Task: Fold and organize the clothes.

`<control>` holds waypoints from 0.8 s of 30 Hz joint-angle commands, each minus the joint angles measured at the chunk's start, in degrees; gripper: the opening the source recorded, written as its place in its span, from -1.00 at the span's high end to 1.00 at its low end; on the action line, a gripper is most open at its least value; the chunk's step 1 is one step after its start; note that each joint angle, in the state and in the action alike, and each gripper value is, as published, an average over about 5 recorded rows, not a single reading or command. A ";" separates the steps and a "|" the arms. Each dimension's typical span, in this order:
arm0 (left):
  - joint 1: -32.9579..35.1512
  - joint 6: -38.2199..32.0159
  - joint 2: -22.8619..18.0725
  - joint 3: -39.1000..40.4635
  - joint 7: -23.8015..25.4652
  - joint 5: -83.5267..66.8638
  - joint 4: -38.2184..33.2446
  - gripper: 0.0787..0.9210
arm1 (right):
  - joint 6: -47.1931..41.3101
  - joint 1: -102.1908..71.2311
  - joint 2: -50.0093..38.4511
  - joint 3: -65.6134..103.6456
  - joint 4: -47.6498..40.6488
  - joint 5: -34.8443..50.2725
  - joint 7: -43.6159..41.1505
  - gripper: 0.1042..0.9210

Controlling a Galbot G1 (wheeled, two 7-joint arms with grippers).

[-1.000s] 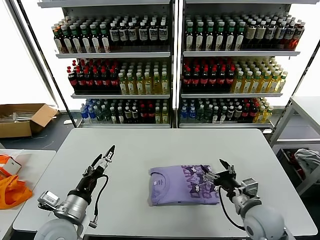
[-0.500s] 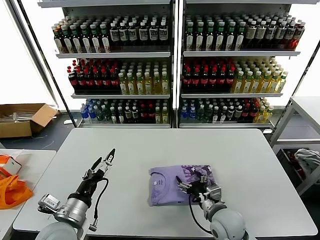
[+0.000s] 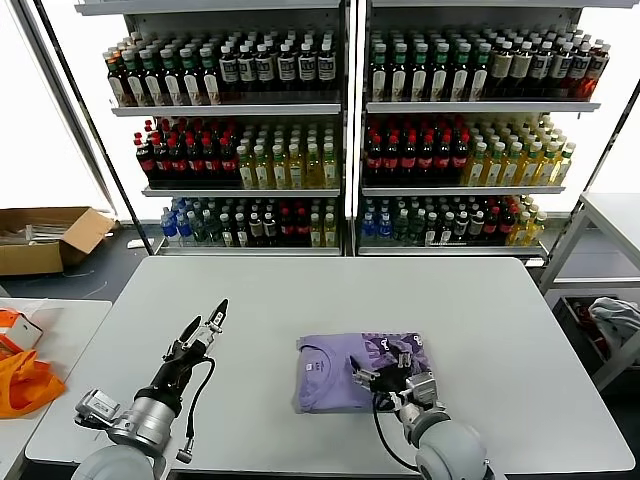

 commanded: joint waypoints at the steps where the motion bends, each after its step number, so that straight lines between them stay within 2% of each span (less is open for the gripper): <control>1: -0.17 1.09 0.82 -2.77 2.78 4.53 0.51 -0.77 | 13.16 -7.49 -2.15 19.60 10.17 1.77 -5.16 -0.76; 8: 0.20 2.20 0.89 -6.06 6.84 14.21 1.01 -0.77 | 17.42 -15.46 -1.70 32.40 9.16 3.98 -10.97 -0.76; 15: 2.06 1.69 0.19 -10.22 11.93 20.72 1.40 -0.77 | 23.75 -20.89 -0.39 37.95 6.49 5.26 -17.46 -0.76; 24: 3.34 0.48 0.48 -12.02 13.15 21.83 2.70 -0.77 | 24.89 -22.46 0.69 39.51 4.40 5.55 -18.96 -0.76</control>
